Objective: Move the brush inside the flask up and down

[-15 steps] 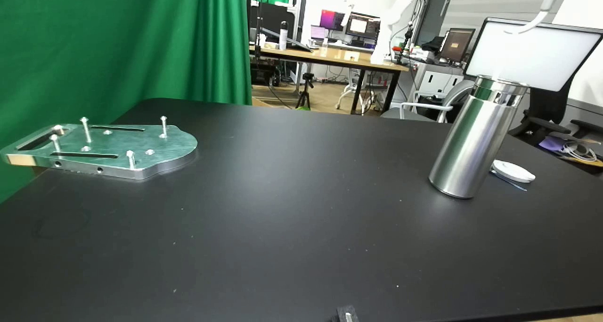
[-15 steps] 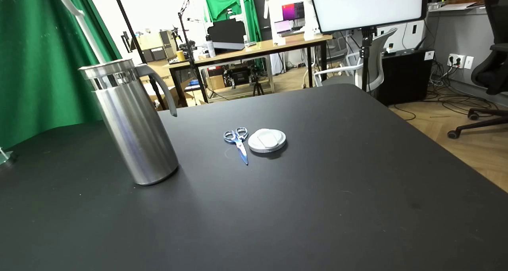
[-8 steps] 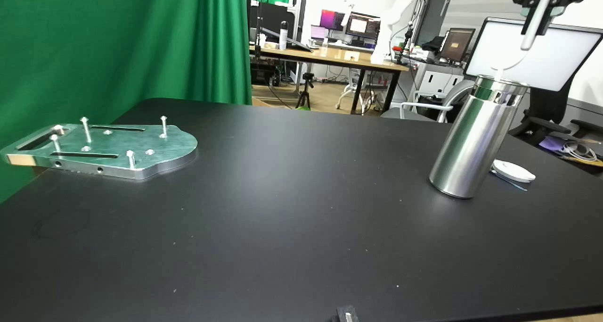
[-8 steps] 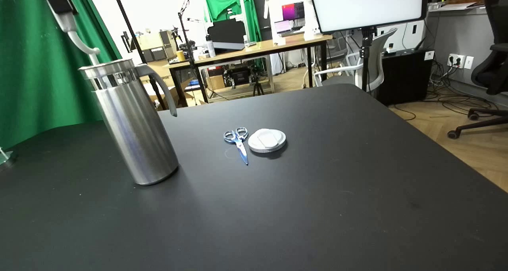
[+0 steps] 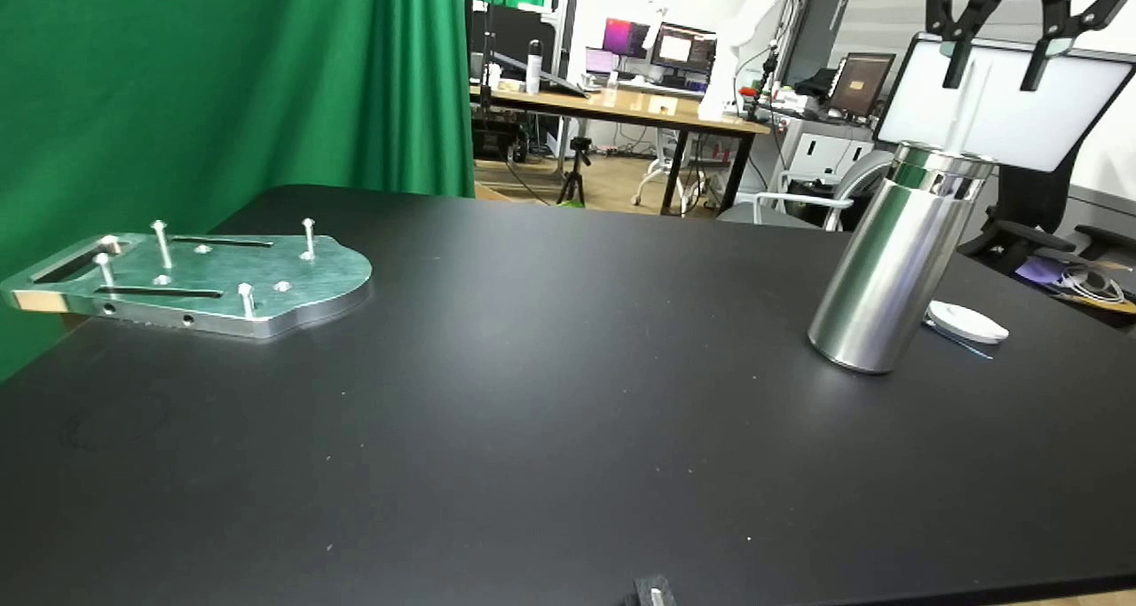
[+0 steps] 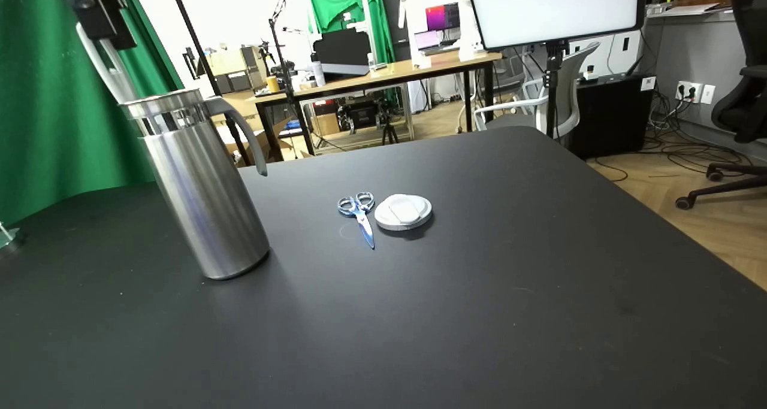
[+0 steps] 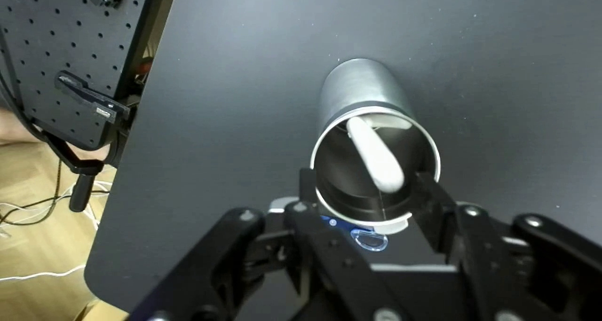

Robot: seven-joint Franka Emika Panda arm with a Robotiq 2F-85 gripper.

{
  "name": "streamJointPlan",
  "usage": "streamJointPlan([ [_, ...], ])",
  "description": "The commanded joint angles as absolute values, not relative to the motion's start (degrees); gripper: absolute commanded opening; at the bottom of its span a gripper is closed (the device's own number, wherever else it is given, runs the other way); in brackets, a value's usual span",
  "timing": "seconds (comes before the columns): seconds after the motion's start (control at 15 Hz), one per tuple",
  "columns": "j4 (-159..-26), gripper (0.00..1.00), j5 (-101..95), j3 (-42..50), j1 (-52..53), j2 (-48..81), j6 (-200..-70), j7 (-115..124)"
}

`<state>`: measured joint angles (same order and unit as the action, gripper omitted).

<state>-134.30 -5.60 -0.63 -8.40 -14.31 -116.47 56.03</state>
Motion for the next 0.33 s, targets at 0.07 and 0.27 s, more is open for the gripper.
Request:
streamJointPlan([
  [0.07, -130.8, 0.93, -4.9, -0.1, -7.7, -18.1, -110.4, 54.2],
  [0.27, -131.7, 0.89, -5.5, -0.5, -8.1, -17.9, -112.0, 54.8],
])
